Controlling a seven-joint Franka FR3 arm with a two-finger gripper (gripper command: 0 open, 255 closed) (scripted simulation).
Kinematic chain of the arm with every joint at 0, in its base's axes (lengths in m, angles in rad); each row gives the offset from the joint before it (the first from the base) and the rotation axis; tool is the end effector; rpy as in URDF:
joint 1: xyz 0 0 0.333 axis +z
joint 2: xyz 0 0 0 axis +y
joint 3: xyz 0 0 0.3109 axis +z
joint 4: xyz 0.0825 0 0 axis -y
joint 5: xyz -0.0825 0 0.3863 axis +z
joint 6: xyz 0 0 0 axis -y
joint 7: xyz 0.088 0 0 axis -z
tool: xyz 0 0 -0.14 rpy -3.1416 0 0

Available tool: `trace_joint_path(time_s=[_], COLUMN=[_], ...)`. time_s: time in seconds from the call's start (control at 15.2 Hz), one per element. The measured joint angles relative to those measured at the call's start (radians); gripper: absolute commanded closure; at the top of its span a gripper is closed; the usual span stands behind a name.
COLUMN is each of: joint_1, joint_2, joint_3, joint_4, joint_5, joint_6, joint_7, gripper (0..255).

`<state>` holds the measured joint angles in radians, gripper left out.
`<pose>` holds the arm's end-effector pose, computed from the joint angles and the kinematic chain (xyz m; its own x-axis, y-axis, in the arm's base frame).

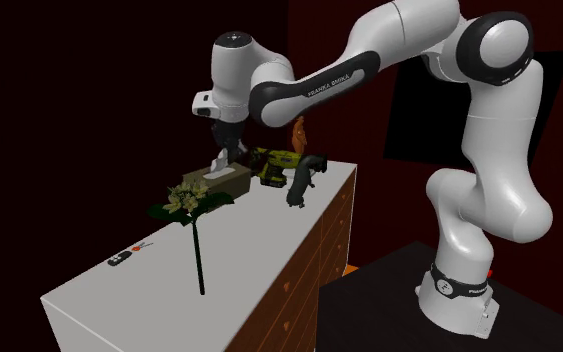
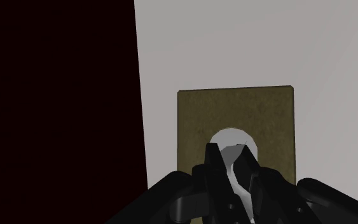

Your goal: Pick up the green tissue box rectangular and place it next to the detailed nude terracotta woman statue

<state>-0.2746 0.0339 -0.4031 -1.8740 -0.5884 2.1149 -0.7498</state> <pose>0.4456 -0.4088 0.4860 0.9296 0.2449 -0.2754 0.3531 -0.8060 0.4750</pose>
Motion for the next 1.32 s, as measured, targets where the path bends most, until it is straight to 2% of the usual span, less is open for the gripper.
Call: trace_joint_path(time_s=[1.32], joint_1=[0.009], joint_2=[0.001], joint_3=[0.009], joint_4=[0.257], joint_5=[0.060], joint_6=[-0.227], joint_7=[-0.133], gripper=[255])
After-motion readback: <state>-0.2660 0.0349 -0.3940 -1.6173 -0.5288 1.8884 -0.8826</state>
